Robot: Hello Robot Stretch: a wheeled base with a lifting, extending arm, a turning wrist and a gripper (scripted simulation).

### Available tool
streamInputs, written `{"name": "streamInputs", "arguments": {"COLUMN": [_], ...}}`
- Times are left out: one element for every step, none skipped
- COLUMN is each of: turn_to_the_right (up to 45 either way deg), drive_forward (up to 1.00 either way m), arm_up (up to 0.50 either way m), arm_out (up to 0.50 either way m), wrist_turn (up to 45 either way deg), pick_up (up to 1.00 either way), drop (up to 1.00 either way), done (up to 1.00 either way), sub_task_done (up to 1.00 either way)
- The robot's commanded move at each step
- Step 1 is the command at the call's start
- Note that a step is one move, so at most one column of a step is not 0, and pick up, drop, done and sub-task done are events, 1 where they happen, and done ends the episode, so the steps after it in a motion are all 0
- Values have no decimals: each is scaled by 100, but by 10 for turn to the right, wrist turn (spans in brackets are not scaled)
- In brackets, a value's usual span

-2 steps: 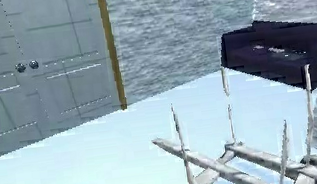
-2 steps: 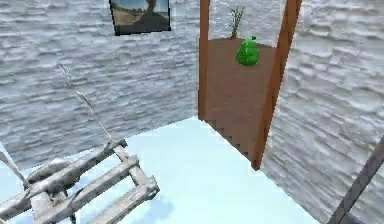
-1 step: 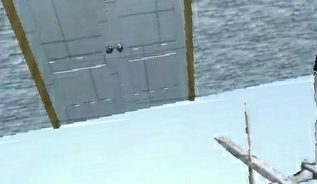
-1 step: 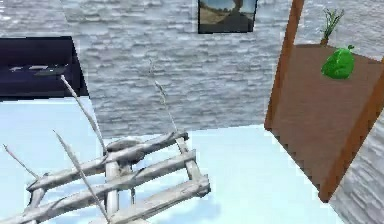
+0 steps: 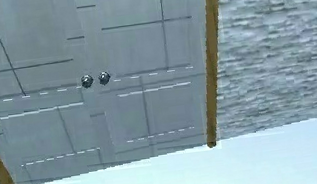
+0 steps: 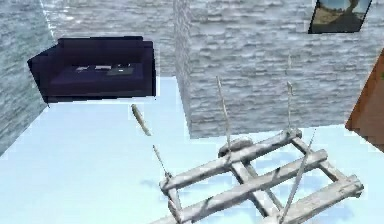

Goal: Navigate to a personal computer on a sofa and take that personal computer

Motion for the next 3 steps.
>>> {"name": "streamInputs", "arguments": {"turn_to_the_right": [-120,0,0], "drive_forward": [0,5,15], "arm_up": [0,0,0], "arm_out": [0,0,0], "wrist_turn": [0,0,0], "pick_up": [0,0,0], "drop": [0,0,0], "done": [0,0,0], "sub_task_done": [0,0,0]}}
